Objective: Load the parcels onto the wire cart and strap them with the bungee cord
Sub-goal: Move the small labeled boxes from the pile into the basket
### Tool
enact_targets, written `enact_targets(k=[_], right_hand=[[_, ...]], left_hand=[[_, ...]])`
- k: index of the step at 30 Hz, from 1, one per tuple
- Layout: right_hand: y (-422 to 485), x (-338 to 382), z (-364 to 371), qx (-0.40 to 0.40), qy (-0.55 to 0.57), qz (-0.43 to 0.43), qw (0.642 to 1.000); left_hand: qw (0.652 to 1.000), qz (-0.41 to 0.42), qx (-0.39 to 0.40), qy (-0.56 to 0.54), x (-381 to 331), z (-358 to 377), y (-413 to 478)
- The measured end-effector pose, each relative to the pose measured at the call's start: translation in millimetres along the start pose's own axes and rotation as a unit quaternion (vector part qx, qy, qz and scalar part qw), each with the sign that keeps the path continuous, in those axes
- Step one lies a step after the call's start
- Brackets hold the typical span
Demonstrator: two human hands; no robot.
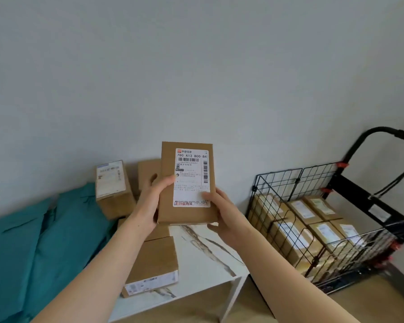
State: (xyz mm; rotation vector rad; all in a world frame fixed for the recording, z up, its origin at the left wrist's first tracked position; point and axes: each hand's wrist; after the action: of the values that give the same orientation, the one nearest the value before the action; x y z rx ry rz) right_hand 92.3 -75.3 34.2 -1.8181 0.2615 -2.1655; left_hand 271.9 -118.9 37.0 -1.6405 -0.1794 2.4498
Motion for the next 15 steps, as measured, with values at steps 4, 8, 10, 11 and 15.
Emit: enact_targets(k=[4, 8, 10, 11, 15], right_hand=[[-28.6, 4.9, -80.0, -0.036, 0.027, 0.008, 0.999], [-52.0, 7.3, -154.7, -0.054, 0.053, 0.005, 0.997], [-63.5, 9.6, -190.3, -0.064, 0.061, 0.006, 0.996], [-69.9, 12.0, -207.5, -0.067, 0.062, 0.006, 0.996], [-90.4, 22.6, -276.4, -0.088, 0.056, 0.000, 0.995]], left_hand=[[0.999, -0.028, 0.021, 0.014, 38.6, 75.4, -2.0], [0.998, -0.029, 0.040, 0.036, 72.0, 149.5, -6.7], [0.997, -0.027, 0.052, 0.042, 86.0, 186.0, -9.9], [0.997, -0.026, 0.059, 0.046, 92.4, 204.4, -11.7], [0.996, -0.020, 0.077, 0.050, 119.6, 274.3, -19.0]])
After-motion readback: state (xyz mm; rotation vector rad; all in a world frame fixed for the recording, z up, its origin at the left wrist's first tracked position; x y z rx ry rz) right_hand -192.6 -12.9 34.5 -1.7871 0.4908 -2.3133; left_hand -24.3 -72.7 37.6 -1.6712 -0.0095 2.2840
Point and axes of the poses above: each hand's wrist, its own y-axis towards the middle knuckle, its own z-axis out of the palm, x = y × z, and after that the axes turned 5 degrees about -y, right-handed
